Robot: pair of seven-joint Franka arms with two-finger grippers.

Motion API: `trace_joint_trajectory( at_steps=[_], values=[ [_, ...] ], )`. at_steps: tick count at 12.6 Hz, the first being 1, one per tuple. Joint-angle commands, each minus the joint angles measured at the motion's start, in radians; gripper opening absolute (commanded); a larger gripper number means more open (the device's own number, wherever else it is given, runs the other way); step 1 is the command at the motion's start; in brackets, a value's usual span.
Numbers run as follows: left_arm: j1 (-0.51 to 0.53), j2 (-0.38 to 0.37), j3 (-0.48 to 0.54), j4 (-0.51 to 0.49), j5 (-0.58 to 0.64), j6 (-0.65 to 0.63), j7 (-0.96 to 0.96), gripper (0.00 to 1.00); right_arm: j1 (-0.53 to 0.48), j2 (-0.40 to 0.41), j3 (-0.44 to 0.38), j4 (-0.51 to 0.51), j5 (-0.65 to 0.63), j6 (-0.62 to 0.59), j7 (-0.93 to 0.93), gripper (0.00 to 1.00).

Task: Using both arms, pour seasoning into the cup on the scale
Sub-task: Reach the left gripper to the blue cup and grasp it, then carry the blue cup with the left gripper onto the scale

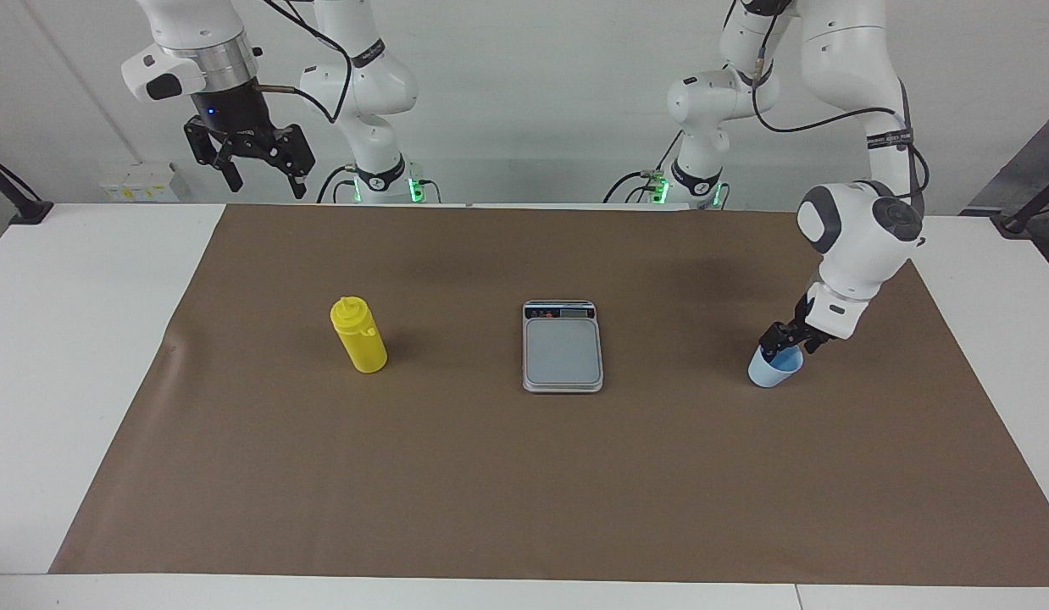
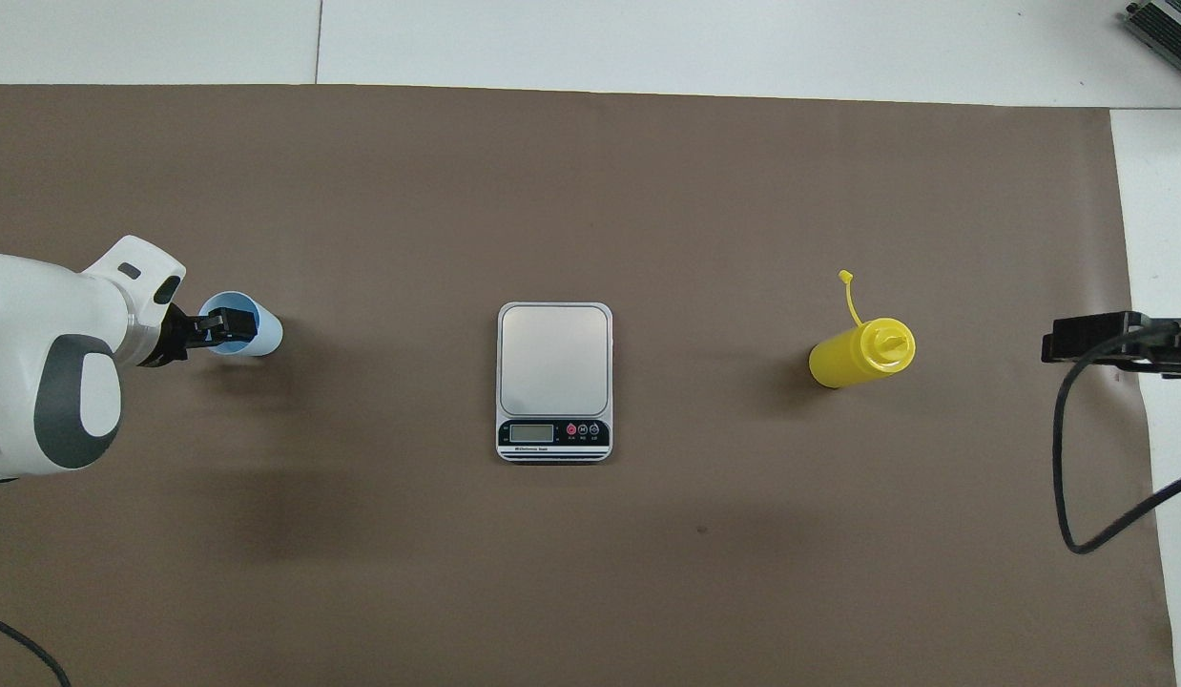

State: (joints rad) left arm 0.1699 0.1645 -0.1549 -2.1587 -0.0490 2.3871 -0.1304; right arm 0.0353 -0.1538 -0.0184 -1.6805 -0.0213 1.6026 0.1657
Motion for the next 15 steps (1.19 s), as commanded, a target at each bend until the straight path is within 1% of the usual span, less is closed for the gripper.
trace_joint_trajectory(
  at_steps=[1,2,3,4,5,6,7,8,11,13,15],
  values=[
    [0.003,0.007,-0.002,0.011,-0.008,0.026,-0.005,0.55,-0.002,0.069,0.003,0.063,0.000,0.010,0.005,1.00],
    [0.002,0.012,-0.002,0.019,-0.008,0.024,-0.005,0.34,0.000,0.091,0.003,0.083,0.007,0.013,0.012,1.00],
    [0.003,0.015,-0.003,0.032,-0.008,0.017,-0.005,0.09,0.002,0.112,0.008,0.100,0.008,0.020,0.032,1.00],
    [0.002,0.018,-0.003,0.042,-0.008,0.012,-0.003,0.00,0.000,0.120,0.020,0.105,0.009,0.040,0.035,1.00],
    [-0.007,0.021,-0.002,0.046,-0.008,0.011,-0.003,0.00,0.000,0.129,0.021,0.108,0.008,0.045,0.035,1.00],
    [-0.007,0.024,-0.003,0.066,-0.008,-0.005,-0.003,0.00,0.000,0.147,0.026,0.134,0.009,0.034,0.037,1.00],
    [-0.009,0.023,-0.002,0.092,-0.006,-0.034,-0.003,0.00,0.000,0.155,0.026,0.149,0.012,0.034,0.038,1.00],
    [-0.010,0.018,-0.003,0.126,-0.003,-0.066,-0.005,0.00,0.000,0.155,0.026,0.140,0.012,0.039,0.038,1.00],
    [-0.027,-0.016,-0.009,0.273,-0.003,-0.273,-0.027,0.00,0.002,0.135,0.038,0.094,0.012,0.033,0.074,1.00],
    [-0.084,-0.032,-0.009,0.339,0.006,-0.394,-0.095,0.00,0.002,0.134,0.040,0.090,0.012,0.034,0.075,1.00],
    [-0.189,-0.048,-0.012,0.346,0.040,-0.411,-0.251,0.00,0.002,0.131,0.041,0.085,0.011,0.016,0.072,1.00]
  ],
)
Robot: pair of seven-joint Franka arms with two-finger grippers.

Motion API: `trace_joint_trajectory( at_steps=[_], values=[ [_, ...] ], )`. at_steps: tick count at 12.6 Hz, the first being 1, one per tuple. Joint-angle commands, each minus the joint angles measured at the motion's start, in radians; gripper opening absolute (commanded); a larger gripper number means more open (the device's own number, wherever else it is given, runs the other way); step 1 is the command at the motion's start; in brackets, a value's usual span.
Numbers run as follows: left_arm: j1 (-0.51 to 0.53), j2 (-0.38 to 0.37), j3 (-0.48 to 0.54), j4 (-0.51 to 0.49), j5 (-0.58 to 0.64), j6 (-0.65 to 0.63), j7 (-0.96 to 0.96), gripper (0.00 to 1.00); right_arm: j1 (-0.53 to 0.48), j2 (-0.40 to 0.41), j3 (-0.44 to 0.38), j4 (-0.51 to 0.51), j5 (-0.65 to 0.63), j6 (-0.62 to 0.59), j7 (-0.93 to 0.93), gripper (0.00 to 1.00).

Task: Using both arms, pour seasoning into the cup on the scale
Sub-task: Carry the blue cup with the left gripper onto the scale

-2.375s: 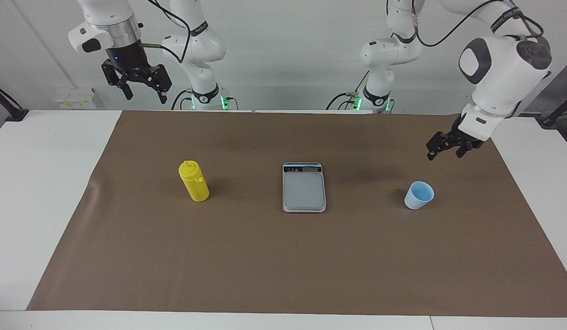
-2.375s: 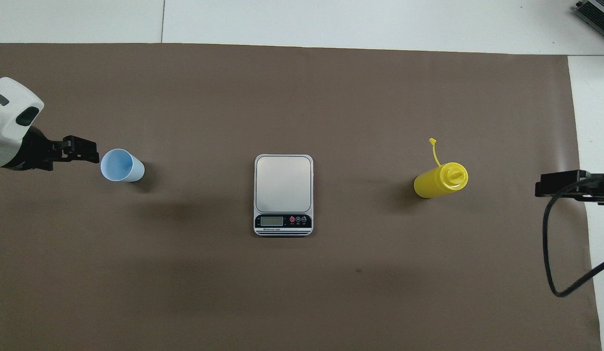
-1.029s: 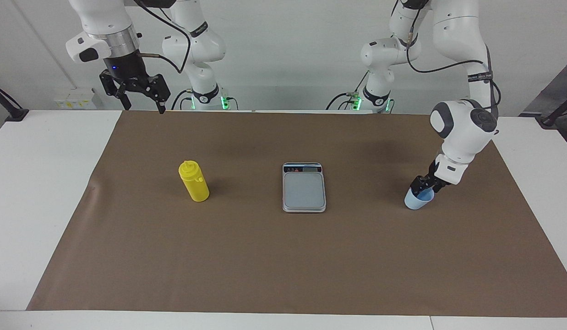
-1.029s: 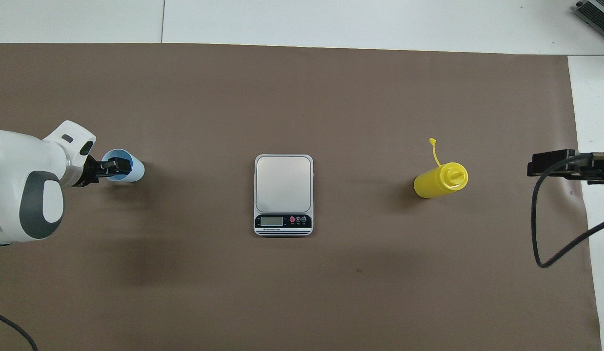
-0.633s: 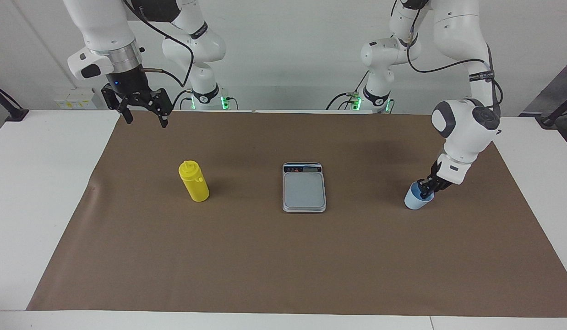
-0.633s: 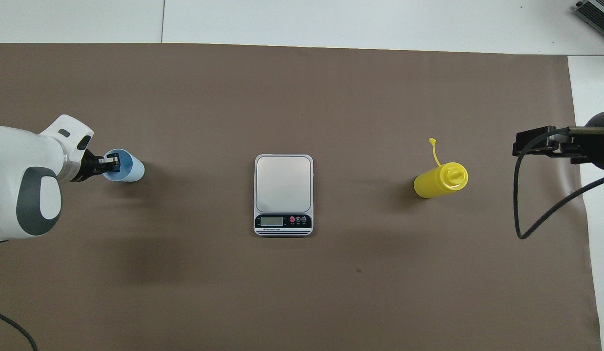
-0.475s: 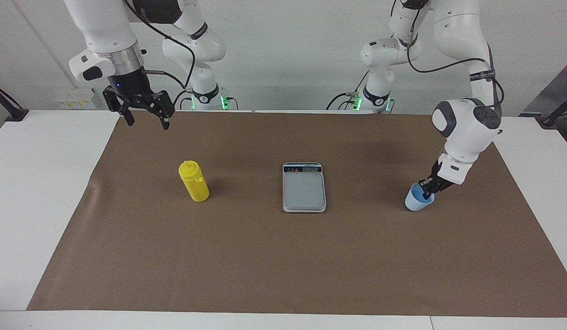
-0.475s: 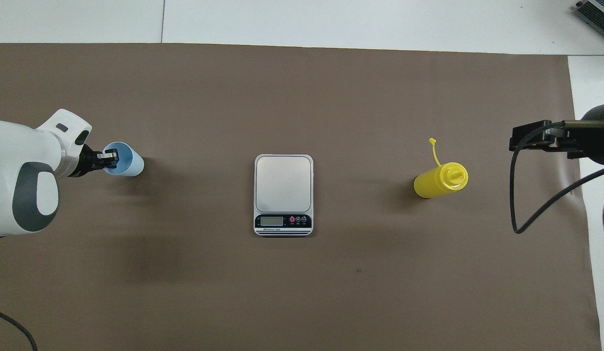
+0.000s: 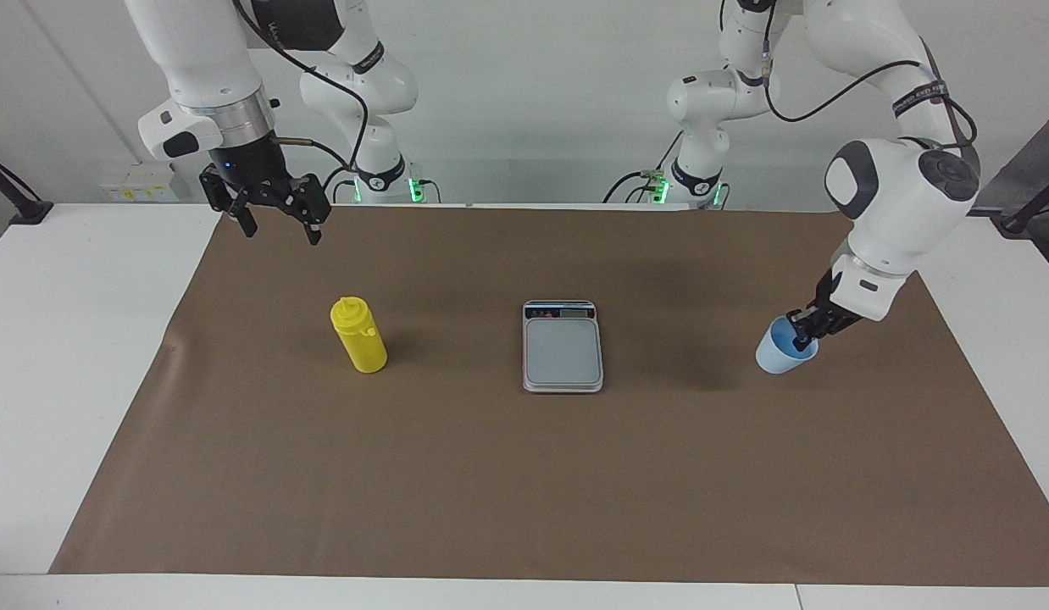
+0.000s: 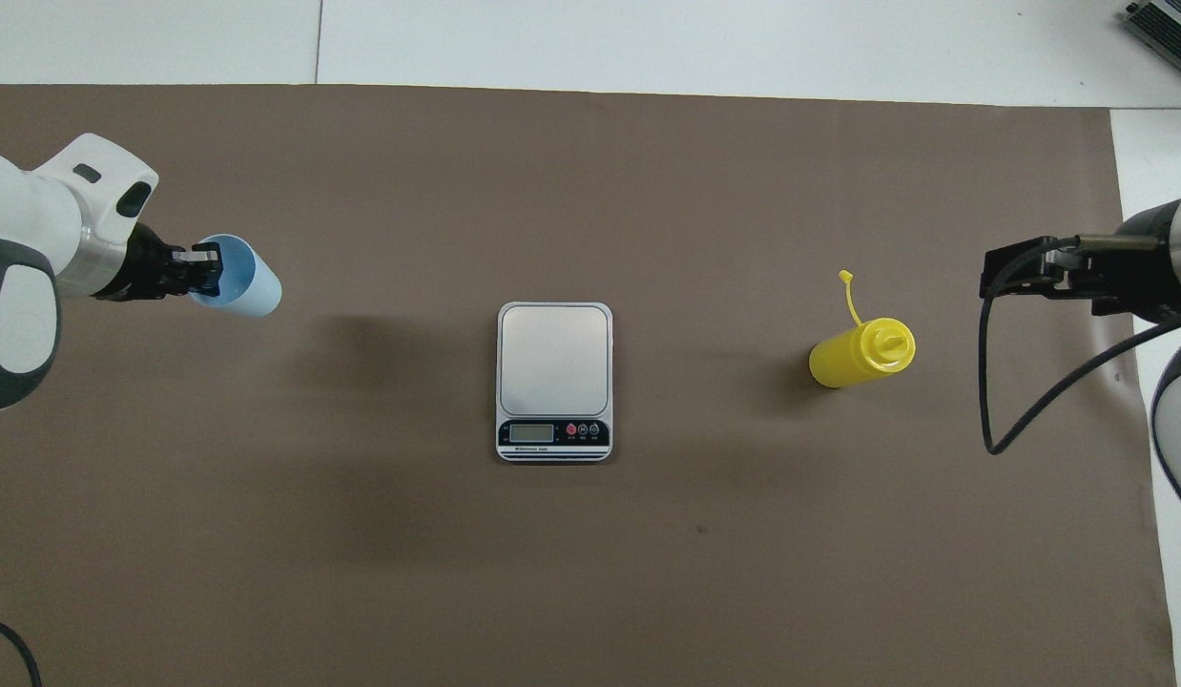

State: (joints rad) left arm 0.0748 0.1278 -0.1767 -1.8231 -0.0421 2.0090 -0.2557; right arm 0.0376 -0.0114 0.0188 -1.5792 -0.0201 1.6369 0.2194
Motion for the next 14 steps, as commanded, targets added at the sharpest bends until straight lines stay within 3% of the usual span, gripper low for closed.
trace_joint_trajectory(
  at_steps=[1,4,7,11,14],
  values=[
    [-0.157,-0.011,0.011,0.008,0.034,-0.032,-0.192,0.00,-0.001,-0.016,0.012,-0.016,0.009,-0.037,0.015,1.00],
    [-0.301,-0.014,0.008,-0.004,0.068,-0.015,-0.266,0.00,-0.001,-0.036,0.024,-0.051,0.003,-0.054,0.014,1.00],
    [-0.439,0.042,0.008,-0.018,0.071,0.088,-0.456,0.00,-0.001,-0.044,0.026,-0.071,-0.003,-0.043,0.008,1.00],
    [-0.529,0.151,0.009,0.002,0.120,0.169,-0.548,0.00,0.001,-0.059,0.038,-0.097,-0.006,-0.040,-0.018,1.00],
    [-0.541,0.159,0.008,0.001,0.134,0.215,-0.585,0.00,-0.001,-0.061,0.041,-0.100,-0.008,-0.038,-0.022,1.00]
  ],
)
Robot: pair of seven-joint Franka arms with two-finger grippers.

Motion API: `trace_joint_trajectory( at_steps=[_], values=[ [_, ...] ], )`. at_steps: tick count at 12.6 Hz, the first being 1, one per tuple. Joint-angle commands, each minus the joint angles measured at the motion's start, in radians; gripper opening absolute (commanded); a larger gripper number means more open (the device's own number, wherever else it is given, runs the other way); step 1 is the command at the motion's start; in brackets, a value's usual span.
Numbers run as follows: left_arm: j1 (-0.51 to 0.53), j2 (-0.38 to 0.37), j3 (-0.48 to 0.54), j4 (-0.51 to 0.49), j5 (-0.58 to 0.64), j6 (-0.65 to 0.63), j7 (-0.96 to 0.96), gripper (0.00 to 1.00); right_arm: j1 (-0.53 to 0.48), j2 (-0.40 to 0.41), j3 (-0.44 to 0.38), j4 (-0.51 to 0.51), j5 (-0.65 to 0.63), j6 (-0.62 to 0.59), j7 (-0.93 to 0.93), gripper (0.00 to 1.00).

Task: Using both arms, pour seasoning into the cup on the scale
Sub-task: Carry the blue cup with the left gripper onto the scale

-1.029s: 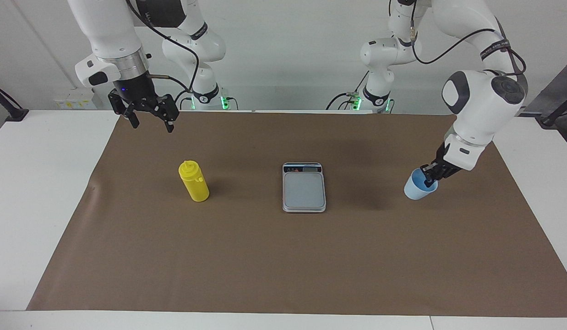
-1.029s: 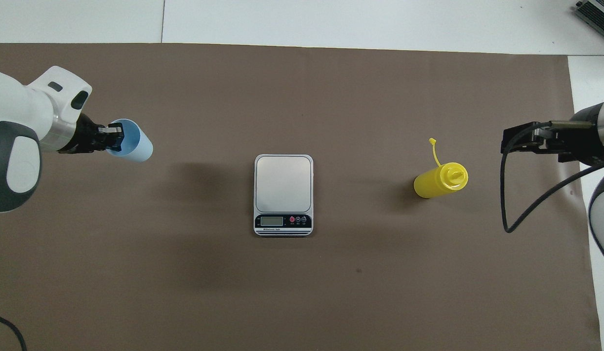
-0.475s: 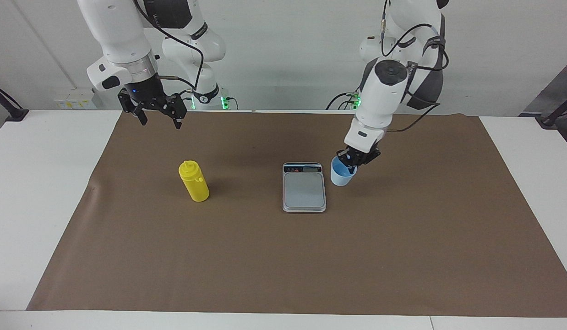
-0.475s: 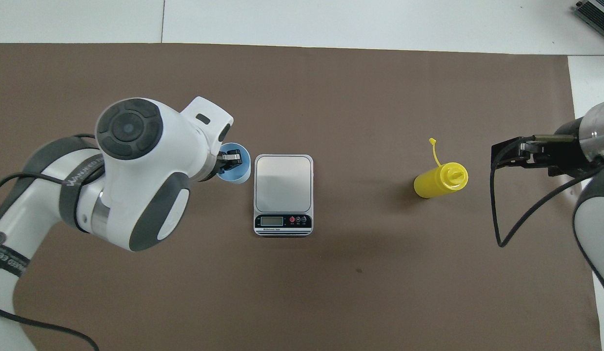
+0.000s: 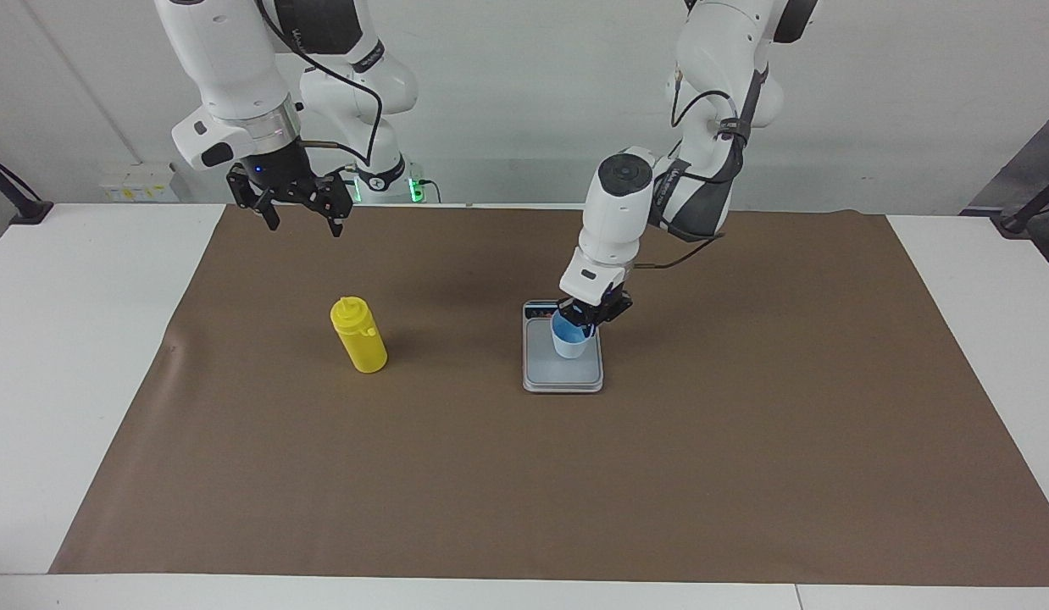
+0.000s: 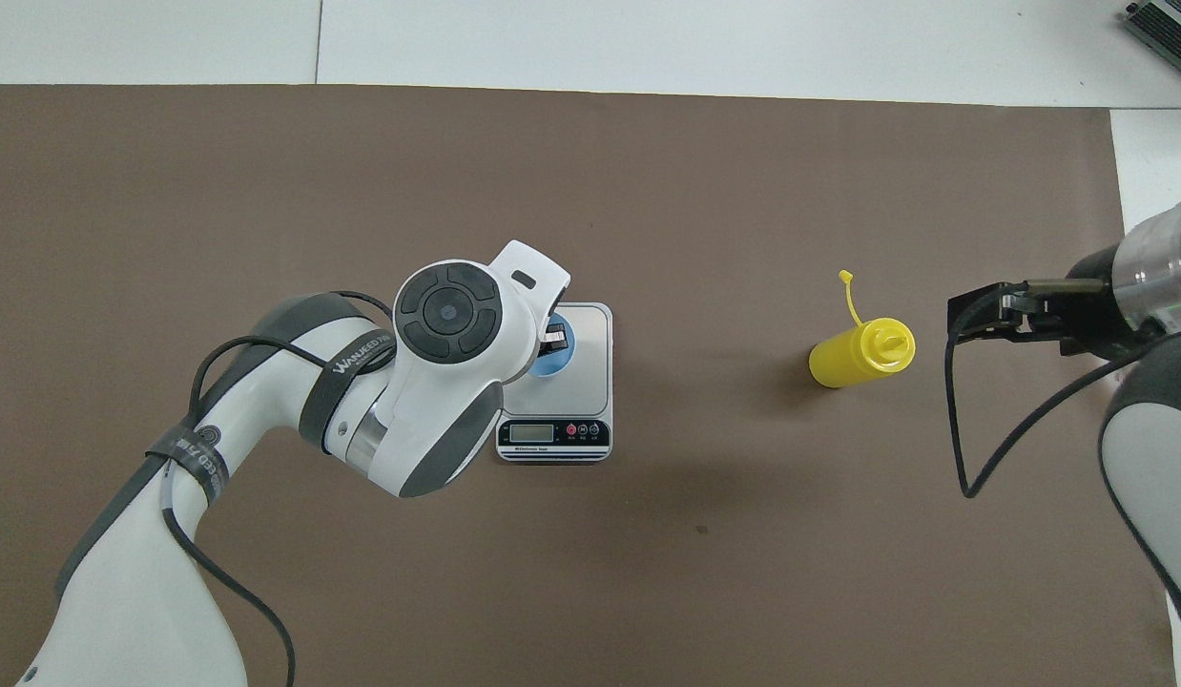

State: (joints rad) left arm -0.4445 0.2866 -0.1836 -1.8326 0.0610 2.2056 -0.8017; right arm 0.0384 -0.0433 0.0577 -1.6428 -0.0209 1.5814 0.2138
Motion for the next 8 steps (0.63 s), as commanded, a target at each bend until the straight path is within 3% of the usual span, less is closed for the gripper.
trace_joint_trajectory(
  at_steps=[1,6,7,8],
  values=[
    [-0.023,0.014,0.015,0.012,0.033,0.034,-0.047,0.00,-0.002,-0.029,0.002,-0.037,-0.007,0.017,-0.016,1.00],
    [-0.023,0.019,0.016,0.003,0.039,0.054,-0.054,0.00,-0.003,-0.029,0.002,-0.040,-0.005,0.017,-0.019,1.00],
    [-0.023,0.019,0.015,0.001,0.039,0.054,-0.053,0.07,-0.003,-0.030,0.002,-0.040,-0.004,0.017,-0.019,1.00],
    [-0.023,0.019,0.016,0.001,0.046,0.045,-0.051,0.57,-0.003,-0.033,0.002,-0.046,-0.004,0.017,-0.019,1.00]
  ],
)
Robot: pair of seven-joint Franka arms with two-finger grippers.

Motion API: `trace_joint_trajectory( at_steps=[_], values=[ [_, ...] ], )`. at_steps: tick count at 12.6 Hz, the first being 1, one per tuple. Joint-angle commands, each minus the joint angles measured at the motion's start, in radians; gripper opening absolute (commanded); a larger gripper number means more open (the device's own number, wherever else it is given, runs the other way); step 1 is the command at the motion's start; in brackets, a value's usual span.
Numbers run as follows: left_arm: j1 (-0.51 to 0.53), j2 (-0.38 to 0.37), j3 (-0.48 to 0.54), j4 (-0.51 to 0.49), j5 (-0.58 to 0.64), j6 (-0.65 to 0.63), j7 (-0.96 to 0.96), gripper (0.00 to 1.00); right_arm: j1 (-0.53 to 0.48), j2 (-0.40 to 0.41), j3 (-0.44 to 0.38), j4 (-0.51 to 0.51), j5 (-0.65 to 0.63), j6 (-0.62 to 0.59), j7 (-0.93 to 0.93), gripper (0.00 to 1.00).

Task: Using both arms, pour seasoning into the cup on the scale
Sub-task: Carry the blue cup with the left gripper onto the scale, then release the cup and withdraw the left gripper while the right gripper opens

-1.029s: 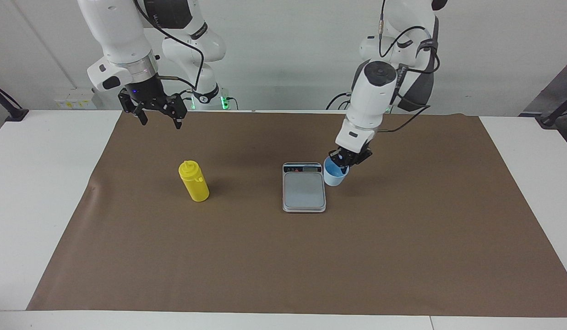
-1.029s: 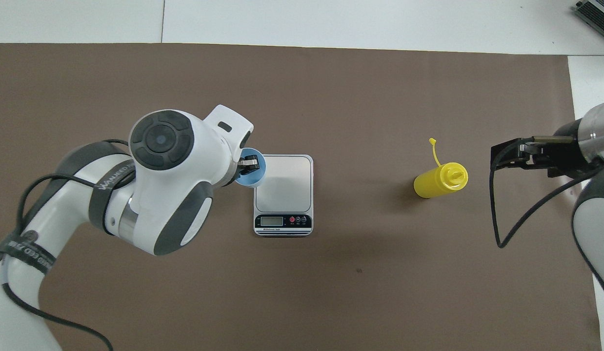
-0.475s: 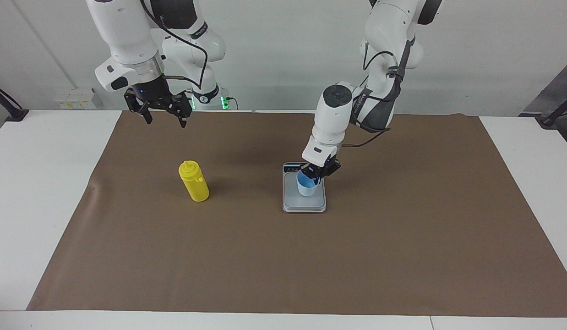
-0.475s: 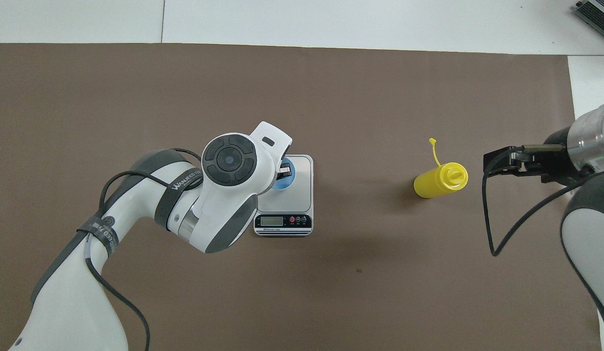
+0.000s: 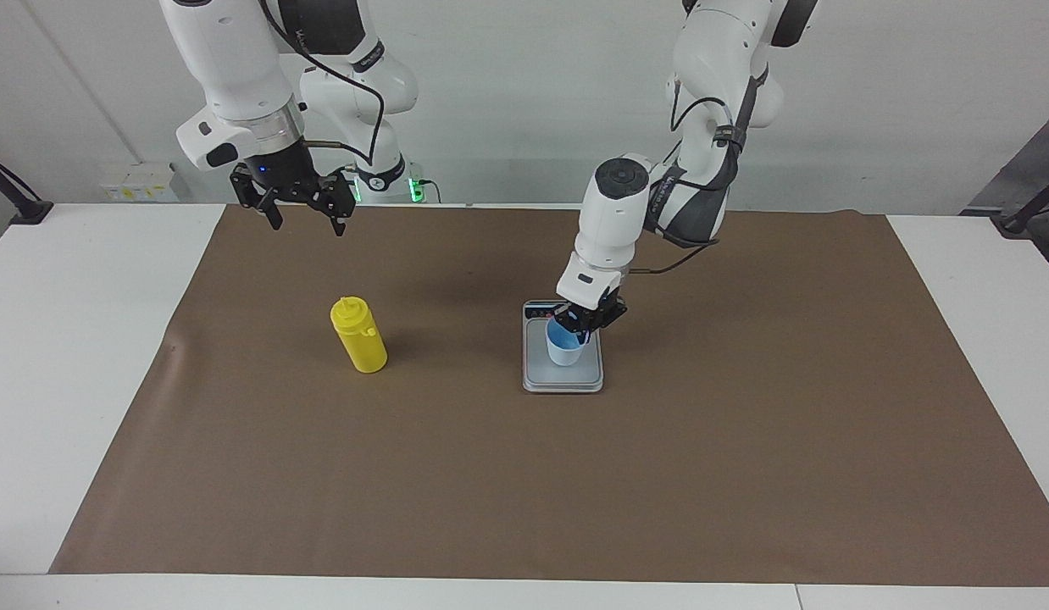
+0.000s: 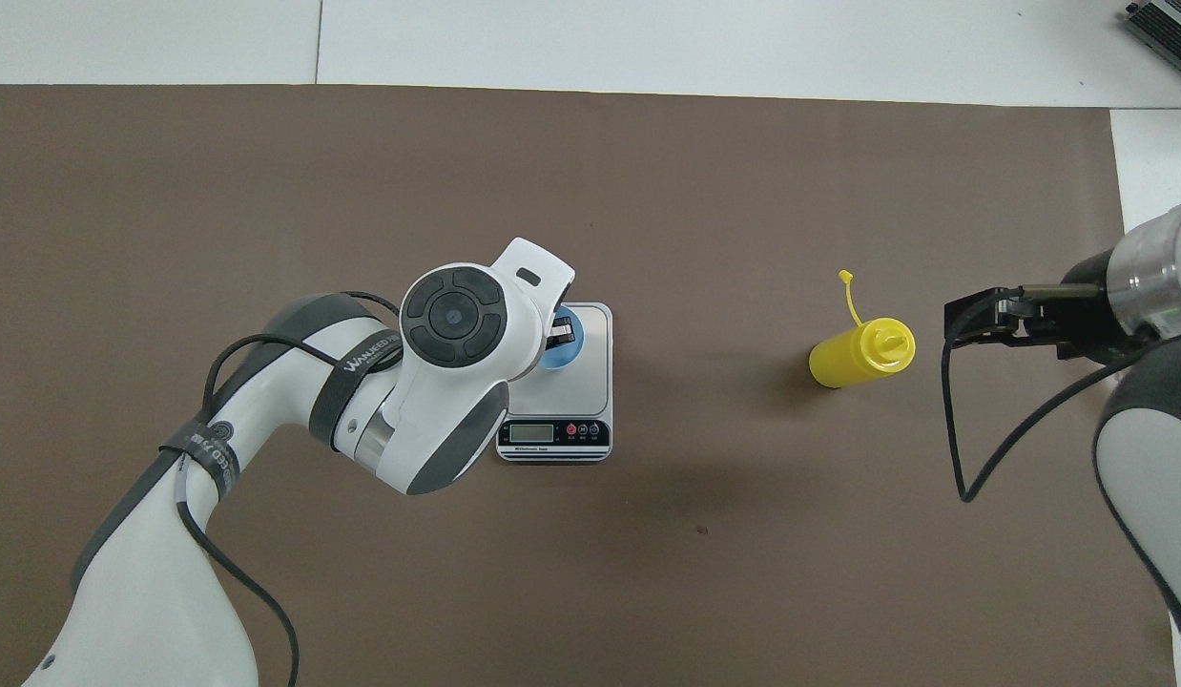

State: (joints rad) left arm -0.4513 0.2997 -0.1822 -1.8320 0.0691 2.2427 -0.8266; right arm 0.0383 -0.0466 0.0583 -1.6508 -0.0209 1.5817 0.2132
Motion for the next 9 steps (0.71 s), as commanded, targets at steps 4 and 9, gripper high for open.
trace_joint_trajectory(
  at_steps=[4,9],
  values=[
    [0.002,-0.045,0.023,0.013,0.074,-0.061,-0.013,1.00,-0.005,-0.039,0.002,-0.055,-0.004,0.017,-0.023,1.00],
    [0.182,-0.187,0.024,0.017,0.067,-0.242,0.275,1.00,-0.020,-0.070,-0.009,-0.135,-0.002,0.090,-0.217,1.00]
  ],
)
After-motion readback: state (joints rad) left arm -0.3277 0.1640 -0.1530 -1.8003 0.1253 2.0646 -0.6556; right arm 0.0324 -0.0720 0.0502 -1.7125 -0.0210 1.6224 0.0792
